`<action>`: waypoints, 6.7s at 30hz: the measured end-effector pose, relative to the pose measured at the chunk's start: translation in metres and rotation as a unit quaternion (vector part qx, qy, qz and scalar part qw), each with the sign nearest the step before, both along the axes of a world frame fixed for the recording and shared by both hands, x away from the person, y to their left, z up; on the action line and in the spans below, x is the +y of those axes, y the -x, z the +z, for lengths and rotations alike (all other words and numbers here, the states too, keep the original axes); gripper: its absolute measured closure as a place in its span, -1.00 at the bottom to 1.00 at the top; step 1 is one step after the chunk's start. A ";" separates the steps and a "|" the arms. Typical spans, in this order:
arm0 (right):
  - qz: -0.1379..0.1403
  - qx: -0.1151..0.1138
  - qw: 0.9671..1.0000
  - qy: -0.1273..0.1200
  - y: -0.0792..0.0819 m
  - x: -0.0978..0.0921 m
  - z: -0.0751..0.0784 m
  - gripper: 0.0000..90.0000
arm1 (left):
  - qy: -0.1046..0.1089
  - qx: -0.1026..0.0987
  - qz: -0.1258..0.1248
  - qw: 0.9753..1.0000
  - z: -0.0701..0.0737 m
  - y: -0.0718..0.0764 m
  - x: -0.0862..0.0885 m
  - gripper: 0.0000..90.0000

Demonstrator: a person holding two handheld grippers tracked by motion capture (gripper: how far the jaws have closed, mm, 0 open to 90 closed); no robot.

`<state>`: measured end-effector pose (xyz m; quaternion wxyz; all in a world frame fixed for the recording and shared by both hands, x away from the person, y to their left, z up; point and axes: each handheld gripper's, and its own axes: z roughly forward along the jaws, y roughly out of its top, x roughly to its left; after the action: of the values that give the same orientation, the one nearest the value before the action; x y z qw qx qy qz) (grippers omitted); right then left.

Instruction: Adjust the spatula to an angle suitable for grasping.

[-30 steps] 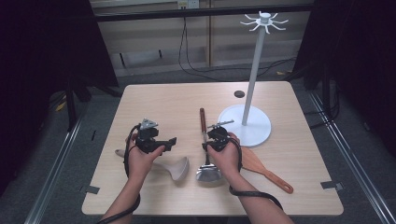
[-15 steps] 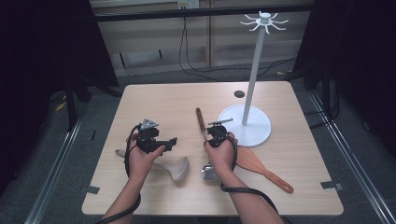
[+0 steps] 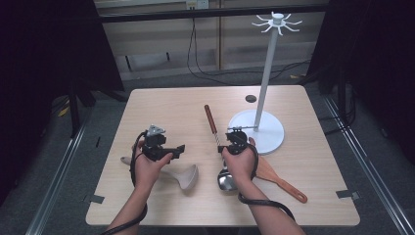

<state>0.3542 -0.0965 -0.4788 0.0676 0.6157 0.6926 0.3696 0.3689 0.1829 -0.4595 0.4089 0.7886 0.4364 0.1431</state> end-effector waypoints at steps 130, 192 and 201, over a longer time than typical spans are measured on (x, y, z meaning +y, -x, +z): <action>-0.098 -0.371 0.923 0.029 0.052 -0.105 0.133 0.91 | 0.005 -0.001 -0.018 1.000 -0.003 0.000 -0.017 -0.76; -0.096 -0.451 0.887 -0.027 0.038 -0.129 0.141 -0.44 | 0.001 0.006 -0.032 0.999 -0.007 -0.003 -0.023 -0.76; -0.109 -0.465 0.878 -0.028 0.036 -0.135 0.153 -0.52 | 0.003 0.005 -0.036 0.999 -0.007 -0.003 -0.026 -0.76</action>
<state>0.3186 -0.2313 -0.3257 0.4044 0.4462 0.4994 0.6229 0.3717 0.1565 -0.4662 0.4136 0.8034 0.4104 0.1229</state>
